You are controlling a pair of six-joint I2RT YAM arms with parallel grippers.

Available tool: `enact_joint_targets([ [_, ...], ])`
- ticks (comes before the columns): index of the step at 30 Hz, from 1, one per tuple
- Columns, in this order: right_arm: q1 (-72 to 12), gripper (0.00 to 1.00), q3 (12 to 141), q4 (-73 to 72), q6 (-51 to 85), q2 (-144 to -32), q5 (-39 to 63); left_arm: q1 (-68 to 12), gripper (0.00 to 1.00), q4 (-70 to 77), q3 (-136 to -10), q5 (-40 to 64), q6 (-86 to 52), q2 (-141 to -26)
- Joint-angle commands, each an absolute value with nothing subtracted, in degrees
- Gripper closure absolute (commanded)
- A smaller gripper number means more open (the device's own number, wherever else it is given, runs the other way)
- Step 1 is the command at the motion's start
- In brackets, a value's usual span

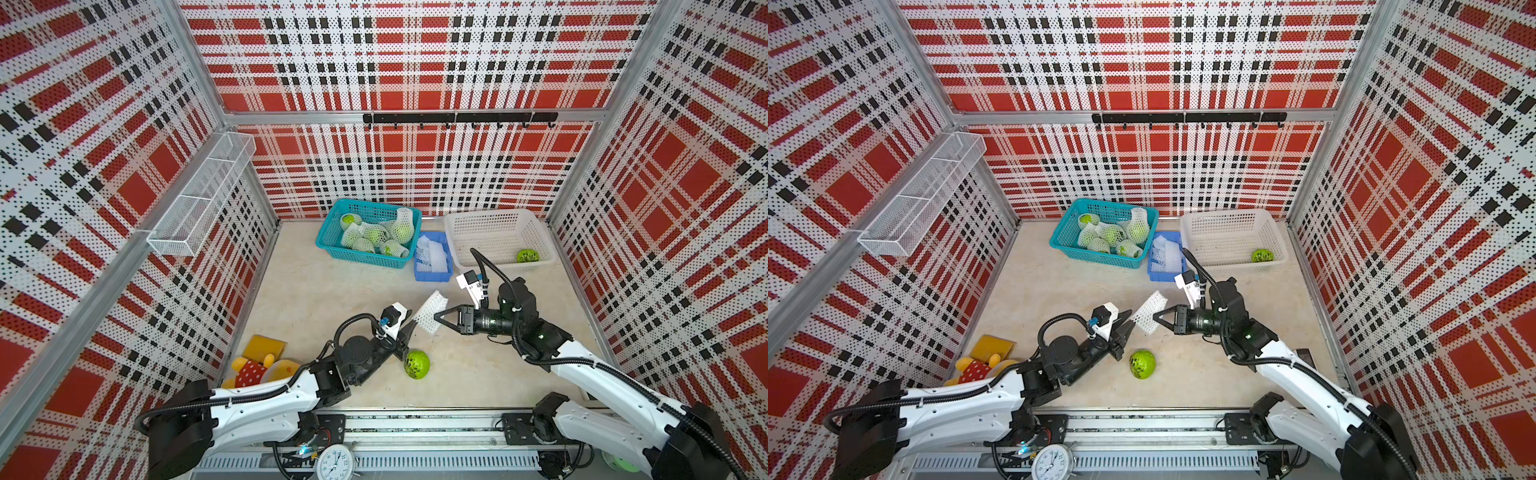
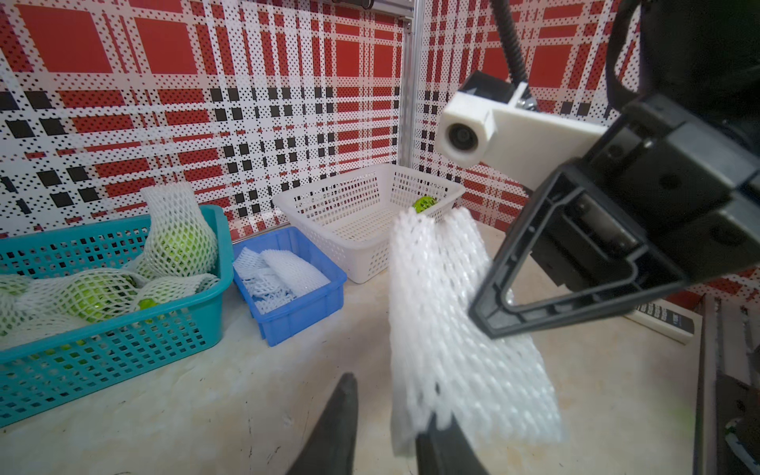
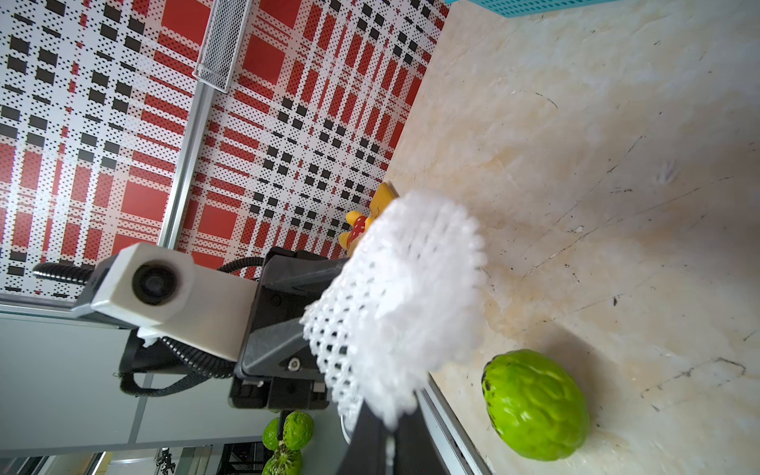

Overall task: Sleeve custard apples in foam nets
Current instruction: Open the foam net.

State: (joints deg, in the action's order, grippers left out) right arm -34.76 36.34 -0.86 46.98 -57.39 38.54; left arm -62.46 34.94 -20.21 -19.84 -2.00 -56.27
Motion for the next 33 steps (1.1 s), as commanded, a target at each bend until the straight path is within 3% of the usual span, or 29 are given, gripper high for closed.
enact_joint_targets([
  [1,-34.7,1.00,35.6,-3.4,46.7,-57.7,38.5,-62.6,0.82,38.0,-21.6,-21.6,-2.1,-55.9],
  [5,-34.7,1.00,35.6,-3.5,46.5,-57.7,38.4,-62.6,0.97,38.0,-21.5,-22.8,-1.5,-55.8],
  [7,-34.6,1.00,35.7,-2.9,46.1,-57.4,37.9,-62.6,1.00,38.1,-21.2,-23.5,-1.4,-55.6],
  [15,-34.2,1.00,35.5,-0.3,44.6,-53.8,33.5,-62.3,1.00,38.1,-18.6,-25.9,-1.7,-53.0],
  [27,-34.1,1.00,35.8,-1.6,43.8,-54.5,35.6,-62.5,1.00,38.0,-16.9,-22.9,-2.7,-52.3],
  [28,-34.2,1.00,36.1,-0.8,43.1,-54.5,35.7,-62.6,0.96,37.8,-16.9,-21.5,-2.4,-52.2],
  [33,-34.1,1.00,38.1,3.9,38.5,-54.4,34.7,-63.6,0.53,33.8,-16.3,-17.7,-2.7,-50.0],
])
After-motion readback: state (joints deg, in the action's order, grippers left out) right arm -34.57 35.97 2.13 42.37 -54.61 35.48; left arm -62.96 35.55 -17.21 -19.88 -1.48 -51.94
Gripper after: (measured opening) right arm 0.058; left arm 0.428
